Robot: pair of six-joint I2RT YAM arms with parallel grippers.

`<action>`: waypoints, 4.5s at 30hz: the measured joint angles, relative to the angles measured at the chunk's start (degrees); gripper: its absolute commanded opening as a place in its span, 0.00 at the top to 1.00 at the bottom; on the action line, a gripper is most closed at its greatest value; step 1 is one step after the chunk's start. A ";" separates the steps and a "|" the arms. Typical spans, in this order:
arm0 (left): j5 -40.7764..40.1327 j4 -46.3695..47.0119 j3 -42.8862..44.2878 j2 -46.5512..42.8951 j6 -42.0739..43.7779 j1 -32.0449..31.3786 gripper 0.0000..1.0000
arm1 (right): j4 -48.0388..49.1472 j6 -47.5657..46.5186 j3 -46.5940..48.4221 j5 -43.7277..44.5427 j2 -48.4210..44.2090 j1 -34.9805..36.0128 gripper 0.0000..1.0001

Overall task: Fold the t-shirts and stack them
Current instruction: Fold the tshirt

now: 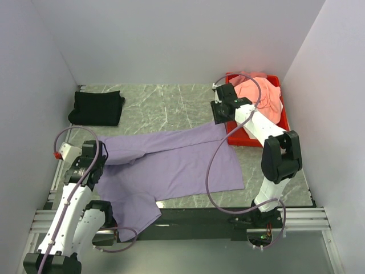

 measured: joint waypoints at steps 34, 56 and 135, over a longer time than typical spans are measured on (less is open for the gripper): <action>10.40 22.99 13.07 38.34 11.04 8.04 0.99 | 14.53 4.59 21.64 -16.63 23.30 39.12 0.54; 12.57 23.30 11.13 41.13 12.07 8.81 0.99 | 9.73 -1.14 35.95 -11.23 38.38 42.47 0.53; 12.46 -11.96 2.43 10.34 -7.32 6.75 0.92 | 8.41 -5.40 14.47 -17.25 18.45 43.47 1.00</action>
